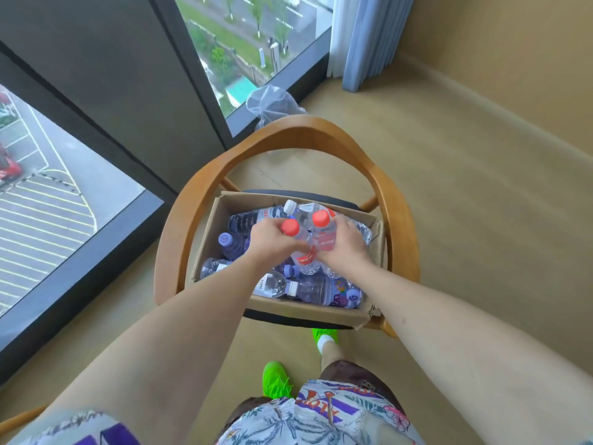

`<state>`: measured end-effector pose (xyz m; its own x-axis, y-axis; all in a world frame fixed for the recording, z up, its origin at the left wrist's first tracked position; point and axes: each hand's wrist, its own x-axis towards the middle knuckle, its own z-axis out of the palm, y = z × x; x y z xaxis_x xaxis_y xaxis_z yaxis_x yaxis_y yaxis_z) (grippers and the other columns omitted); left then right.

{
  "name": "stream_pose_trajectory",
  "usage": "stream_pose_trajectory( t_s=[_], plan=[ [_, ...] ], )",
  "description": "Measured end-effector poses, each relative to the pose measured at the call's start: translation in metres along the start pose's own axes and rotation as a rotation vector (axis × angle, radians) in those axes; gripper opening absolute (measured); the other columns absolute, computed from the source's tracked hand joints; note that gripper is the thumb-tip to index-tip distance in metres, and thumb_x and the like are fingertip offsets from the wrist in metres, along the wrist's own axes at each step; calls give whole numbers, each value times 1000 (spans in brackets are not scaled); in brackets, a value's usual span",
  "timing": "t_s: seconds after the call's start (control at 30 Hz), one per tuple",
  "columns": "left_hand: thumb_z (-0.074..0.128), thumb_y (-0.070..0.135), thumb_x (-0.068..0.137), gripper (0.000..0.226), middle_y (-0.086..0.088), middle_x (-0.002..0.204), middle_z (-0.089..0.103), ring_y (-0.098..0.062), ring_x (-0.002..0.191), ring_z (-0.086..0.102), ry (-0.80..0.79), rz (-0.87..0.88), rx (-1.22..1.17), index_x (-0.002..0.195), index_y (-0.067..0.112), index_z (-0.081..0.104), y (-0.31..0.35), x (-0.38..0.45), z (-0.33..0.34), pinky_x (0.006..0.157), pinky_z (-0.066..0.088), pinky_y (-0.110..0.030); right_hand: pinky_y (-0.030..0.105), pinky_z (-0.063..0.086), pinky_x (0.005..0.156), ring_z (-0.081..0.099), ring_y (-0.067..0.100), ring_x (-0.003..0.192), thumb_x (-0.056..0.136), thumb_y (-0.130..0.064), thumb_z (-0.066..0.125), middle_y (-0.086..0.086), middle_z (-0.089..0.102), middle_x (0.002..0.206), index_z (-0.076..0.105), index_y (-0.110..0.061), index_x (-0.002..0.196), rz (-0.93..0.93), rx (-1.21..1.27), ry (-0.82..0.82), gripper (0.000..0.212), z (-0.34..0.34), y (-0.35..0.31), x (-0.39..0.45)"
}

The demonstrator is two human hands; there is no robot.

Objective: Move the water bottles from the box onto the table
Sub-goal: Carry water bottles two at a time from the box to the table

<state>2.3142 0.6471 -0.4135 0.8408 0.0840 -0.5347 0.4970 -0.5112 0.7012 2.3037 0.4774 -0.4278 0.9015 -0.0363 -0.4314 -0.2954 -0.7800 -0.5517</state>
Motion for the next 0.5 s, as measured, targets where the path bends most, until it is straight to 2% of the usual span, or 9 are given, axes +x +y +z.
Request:
stream_pose_trajectory(
  t_s=[0.03, 0.1, 0.17, 0.23, 0.27, 0.33, 0.37, 0.4, 0.5],
  plan=[
    [91, 18, 55, 22, 9, 64, 70, -7, 60, 60, 2, 9, -114, 66, 19, 71, 4, -5, -6, 61, 51, -20, 38, 49, 86, 58, 28, 110, 74, -39, 87, 7, 54, 122, 51, -17, 129, -1, 56, 10, 70, -5, -6, -3],
    [89, 13, 64, 26, -2, 87, 80, -14, 79, 72, 21, 9, -335, 88, 18, 81, 12, -17, -19, 78, 58, -30, 39, 50, 86, 61, 28, 107, 72, -40, 89, 7, 57, 120, 52, -17, 127, -5, 163, 16, 70, -16, -20, -11],
    [87, 13, 73, 22, -2, 87, 80, -13, 78, 74, 53, 21, -469, 93, 14, 79, 19, -26, -31, 71, 58, -28, 42, 53, 92, 65, 26, 108, 72, -41, 91, 6, 64, 120, 54, -18, 125, -9, 268, 22, 68, -27, -35, -20],
    [85, 19, 76, 21, 0, 84, 79, -11, 73, 74, 67, 12, -570, 95, 15, 78, 26, -39, -43, 57, 56, -24, 38, 55, 86, 68, 18, 102, 71, -46, 92, 1, 72, 114, 60, -23, 117, -25, 400, 30, 60, -37, -53, -33],
    [83, 23, 78, 21, -2, 86, 79, -13, 75, 75, 68, -4, -626, 97, 15, 76, 29, -47, -48, 56, 58, -27, 35, 55, 81, 70, 16, 98, 69, -50, 91, -1, 74, 109, 63, -25, 112, -38, 460, 27, 57, -42, -62, -41],
    [78, 28, 84, 26, -11, 97, 76, -25, 87, 76, 50, -25, -753, 105, 13, 72, 34, -62, -58, 73, 64, -43, 40, 57, 88, 72, 20, 99, 66, -53, 89, -1, 76, 105, 67, -24, 107, -62, 580, 19, 54, -49, -83, -57],
    [75, 30, 86, 31, -16, 103, 75, -31, 92, 74, 34, -27, -806, 111, 12, 69, 36, -71, -63, 82, 62, -50, 47, 56, 95, 72, 24, 102, 66, -51, 87, 1, 76, 107, 68, -24, 106, -65, 643, 12, 52, -51, -93, -64],
    [73, 32, 88, 34, -18, 105, 74, -33, 93, 74, 21, -20, -834, 114, 11, 67, 38, -81, -70, 85, 60, -52, 53, 54, 99, 71, 29, 105, 71, -48, 85, 5, 76, 109, 68, -23, 106, -67, 708, -4, 47, -53, -104, -72],
    [72, 33, 89, 32, -16, 99, 74, -29, 81, 75, 46, 8, -849, 113, 11, 66, 46, -105, -99, 80, 63, -47, 65, 49, 104, 67, 47, 112, 90, -37, 74, 26, 71, 119, 66, -10, 121, -49, 880, -80, 42, -57, -134, -88]
  ],
)
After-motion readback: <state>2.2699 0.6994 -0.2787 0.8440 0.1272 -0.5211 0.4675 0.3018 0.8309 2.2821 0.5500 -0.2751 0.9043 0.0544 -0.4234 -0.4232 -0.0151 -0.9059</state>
